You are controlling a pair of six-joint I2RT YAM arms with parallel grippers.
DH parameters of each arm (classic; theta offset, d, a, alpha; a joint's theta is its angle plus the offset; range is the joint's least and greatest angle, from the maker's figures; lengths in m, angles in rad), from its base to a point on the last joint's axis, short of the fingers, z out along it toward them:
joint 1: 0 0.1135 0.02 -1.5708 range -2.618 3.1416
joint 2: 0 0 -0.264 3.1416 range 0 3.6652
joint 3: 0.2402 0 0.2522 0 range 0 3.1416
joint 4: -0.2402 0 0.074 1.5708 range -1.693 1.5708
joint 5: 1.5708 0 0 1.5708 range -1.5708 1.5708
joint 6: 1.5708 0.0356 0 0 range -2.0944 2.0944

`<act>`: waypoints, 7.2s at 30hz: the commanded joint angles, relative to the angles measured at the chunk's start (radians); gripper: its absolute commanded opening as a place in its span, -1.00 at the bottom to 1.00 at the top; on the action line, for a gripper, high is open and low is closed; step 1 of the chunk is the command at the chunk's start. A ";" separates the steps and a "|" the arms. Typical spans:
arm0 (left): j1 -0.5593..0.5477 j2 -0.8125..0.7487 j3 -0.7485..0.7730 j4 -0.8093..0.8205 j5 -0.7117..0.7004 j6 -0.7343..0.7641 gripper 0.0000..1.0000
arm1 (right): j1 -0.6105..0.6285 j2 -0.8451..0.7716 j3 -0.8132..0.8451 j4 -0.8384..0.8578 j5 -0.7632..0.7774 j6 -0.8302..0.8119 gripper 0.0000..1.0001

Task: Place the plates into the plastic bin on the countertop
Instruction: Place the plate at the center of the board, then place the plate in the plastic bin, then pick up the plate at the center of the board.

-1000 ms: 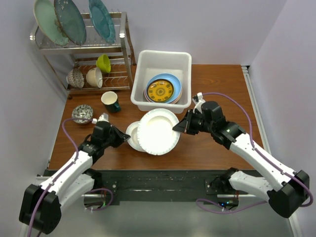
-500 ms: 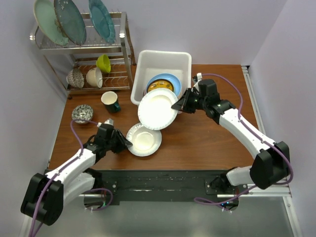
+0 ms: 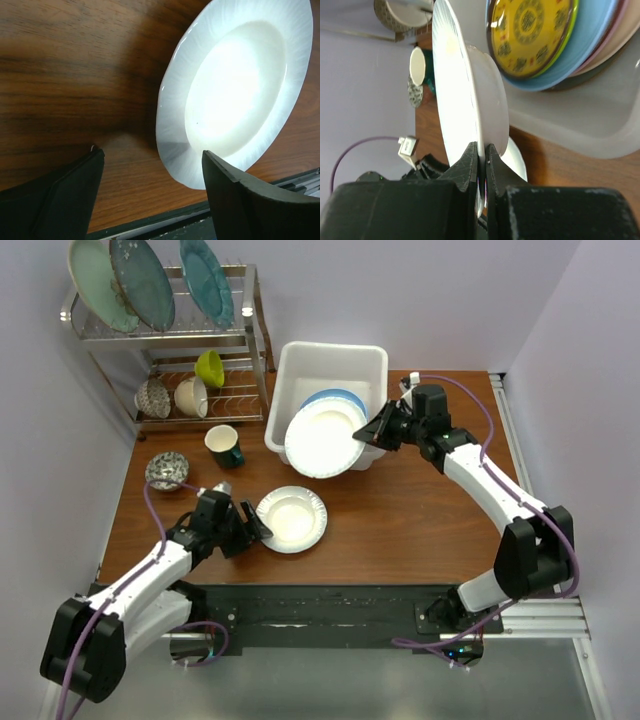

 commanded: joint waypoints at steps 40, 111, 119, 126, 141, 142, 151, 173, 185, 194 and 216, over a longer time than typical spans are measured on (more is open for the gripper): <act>-0.006 -0.080 0.113 -0.067 0.120 0.114 0.92 | -0.110 0.404 0.242 0.320 -0.077 0.128 -0.92; -0.006 -0.057 0.255 -0.191 -0.101 0.156 0.89 | 0.116 -0.083 -0.512 0.119 -0.267 -0.087 0.30; -0.008 -0.033 0.398 -0.326 -0.219 0.226 0.89 | 0.154 0.046 -0.492 0.199 -0.232 -0.062 0.28; -0.006 0.005 0.481 -0.455 -0.335 0.238 0.89 | 0.220 0.122 -0.491 0.310 -0.169 0.020 0.22; -0.006 -0.011 0.472 -0.487 -0.331 0.249 0.88 | 0.228 0.275 -0.473 0.553 -0.159 0.205 0.14; -0.006 -0.014 0.470 -0.487 -0.330 0.250 0.88 | 0.226 0.284 -0.468 0.550 -0.151 0.214 0.13; -0.006 -0.028 0.466 -0.489 -0.317 0.244 0.88 | 0.251 0.319 -0.463 0.628 -0.155 0.286 -0.09; -0.006 -0.057 0.478 -0.503 -0.317 0.226 0.89 | 0.275 0.171 -0.537 0.544 -0.157 0.240 -1.00; -0.006 -0.067 0.457 -0.496 -0.314 0.218 0.89 | 0.277 -0.095 -0.557 0.348 -0.131 0.189 -1.00; -0.006 -0.068 0.444 -0.489 -0.307 0.215 0.89 | 0.274 -0.164 -0.534 0.271 -0.105 0.163 -1.00; -0.006 -0.087 0.430 -0.493 -0.313 0.213 0.89 | 0.180 0.129 -0.657 0.568 -0.168 0.222 -1.00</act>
